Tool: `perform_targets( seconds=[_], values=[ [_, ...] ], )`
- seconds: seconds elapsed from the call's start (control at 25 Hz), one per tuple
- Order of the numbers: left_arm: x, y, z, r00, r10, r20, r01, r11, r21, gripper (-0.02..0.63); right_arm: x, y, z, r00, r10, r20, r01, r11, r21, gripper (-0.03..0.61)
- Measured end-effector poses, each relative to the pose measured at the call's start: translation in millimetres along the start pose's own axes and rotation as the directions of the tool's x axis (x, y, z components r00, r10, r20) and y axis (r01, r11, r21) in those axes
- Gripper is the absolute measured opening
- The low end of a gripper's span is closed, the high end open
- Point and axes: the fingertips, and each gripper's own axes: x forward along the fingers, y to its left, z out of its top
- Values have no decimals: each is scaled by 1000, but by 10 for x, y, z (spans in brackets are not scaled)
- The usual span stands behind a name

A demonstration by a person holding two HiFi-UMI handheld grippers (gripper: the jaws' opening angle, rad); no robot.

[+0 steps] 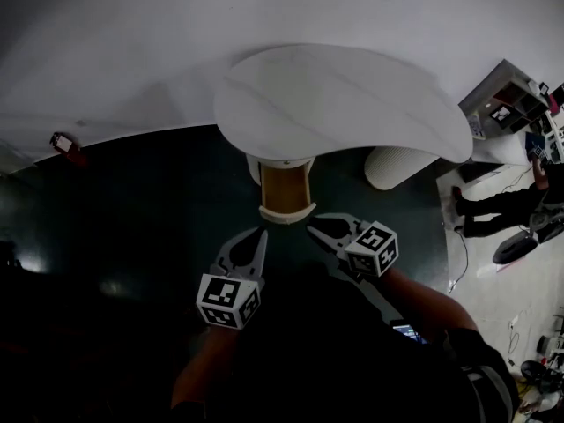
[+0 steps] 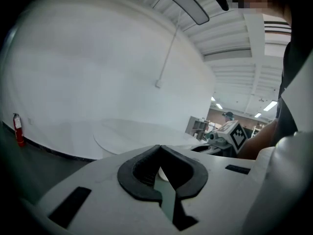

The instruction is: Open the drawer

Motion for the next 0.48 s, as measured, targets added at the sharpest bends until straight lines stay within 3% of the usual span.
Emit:
perform_targets(
  seconds=[0.24, 0.48],
  values=[
    [86, -417, 351, 998, 5, 65, -9, 999, 48, 11, -546, 136, 451, 994, 34, 101, -29, 998, -54, 46],
    [55, -864, 866, 992, -42, 116, 21, 984, 179, 11, -1106, 234, 988, 971, 58, 231, -32, 993, -117, 31]
  ],
)
